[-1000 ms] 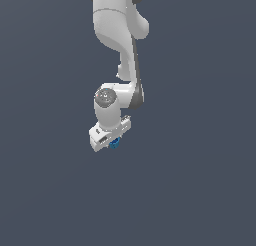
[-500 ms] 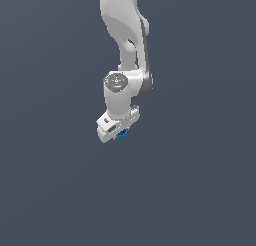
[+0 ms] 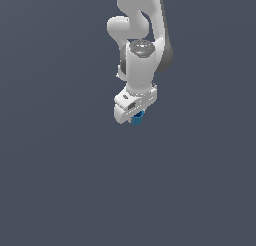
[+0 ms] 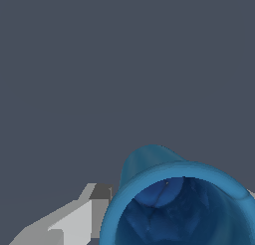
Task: Pick up the object and move it to a goal position.
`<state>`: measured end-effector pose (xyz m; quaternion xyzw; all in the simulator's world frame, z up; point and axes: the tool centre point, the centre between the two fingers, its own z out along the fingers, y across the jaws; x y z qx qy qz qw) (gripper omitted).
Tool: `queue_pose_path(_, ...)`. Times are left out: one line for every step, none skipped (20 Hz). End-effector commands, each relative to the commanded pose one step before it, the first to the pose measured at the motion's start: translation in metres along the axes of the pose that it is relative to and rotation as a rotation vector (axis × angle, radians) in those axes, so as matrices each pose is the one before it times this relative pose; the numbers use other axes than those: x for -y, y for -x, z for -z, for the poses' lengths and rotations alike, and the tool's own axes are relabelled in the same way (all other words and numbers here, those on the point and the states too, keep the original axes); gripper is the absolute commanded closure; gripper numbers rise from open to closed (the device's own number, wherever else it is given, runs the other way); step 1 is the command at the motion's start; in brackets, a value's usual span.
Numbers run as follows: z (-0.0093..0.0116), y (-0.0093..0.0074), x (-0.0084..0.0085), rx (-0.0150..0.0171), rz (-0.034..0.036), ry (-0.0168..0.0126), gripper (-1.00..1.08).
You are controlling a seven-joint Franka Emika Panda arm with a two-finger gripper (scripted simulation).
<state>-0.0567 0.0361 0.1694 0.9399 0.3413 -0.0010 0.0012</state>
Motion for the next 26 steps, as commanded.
queue_pose_path(0.02283, -0.00448, 0.02124, -0.00018, 0.00023, 0.00136, 1.08)
queue_pose_path(0.00872, -0.00186, 0.00805, 0.0, 0.0, 0.0, 1.08)
queue_pose_path(0.00857, -0.00188, 0.00788, 0.0, 0.0, 0.0, 1.08)
queue_pose_path(0.00832, -0.00187, 0.00763, 0.0, 0.0, 0.0, 1.08)
queue_pose_path(0.00801, -0.00182, 0.00733, 0.0, 0.0, 0.0, 1.08)
queue_pose_path(0.00763, -0.00179, 0.00704, -0.00017, 0.00025, -0.00038, 1.08)
queue_pose_path(0.00731, -0.00169, 0.00668, 0.0, 0.0, 0.0, 1.08)
queue_pose_path(0.00702, -0.00166, 0.00634, -0.00026, 0.00012, -0.0004, 1.08)
queue_pose_path(0.00671, -0.00172, 0.00607, 0.0, 0.0, 0.0, 1.08)
queue_pose_path(0.00647, -0.00161, 0.00559, -0.00044, -0.00005, -0.00053, 1.08)
queue_pose_path(0.00602, -0.00172, 0.00538, 0.0, 0.0, 0.0, 1.08)
queue_pose_path(0.00553, -0.00162, 0.00494, 0.0, 0.0, 0.0, 1.08)
queue_pose_path(0.00507, -0.00131, 0.00423, -0.00045, -0.00014, -0.0005, 1.08)
queue_pose_path(0.0044, -0.0013, 0.00392, 0.0, 0.0, 0.0, 1.08)
queue_pose_path(0.00393, -0.00099, 0.00321, -0.00045, -0.00012, -0.00051, 1.08)
queue_pose_path(0.00327, -0.001, 0.0029, 0.0, 0.0, 0.0, 1.08)
queue_pose_path(0.0027, -0.00086, 0.00239, 0.0, 0.0, 0.0, 1.08)
queue_pose_path(0.00214, -0.00072, 0.00188, 0.0, 0.0, 0.0, 1.08)
queue_pose_path(0.0017, -0.00042, 0.00113, -0.00046, -0.0002, -0.00048, 1.08)
queue_pose_path(0.00102, -0.00048, 0.00086, 0.0, 0.0, 0.0, 1.08)
queue_pose_path(0.00046, -0.00036, 0.00035, 0.0, 0.0, 0.0, 1.08)
queue_pose_path(-0.00009, -0.00023, -0.00017, 0.0, 0.0, 0.0, 1.08)
queue_pose_path(-0.00056, 0.00005, -0.0009, -0.00026, -0.00039, -0.00014, 1.08)
queue_pose_path(-0.00112, 0.00002, -0.00109, 0.0, 0.0, 0.0, 1.08)
queue_pose_path(-0.0008, 0.00006, -0.00077, 0.0, 0.0, 0.0, 1.08)
queue_pose_path(-0.00028, 0.00003, -0.00027, 0.0, 0.0, 0.0, 1.08)
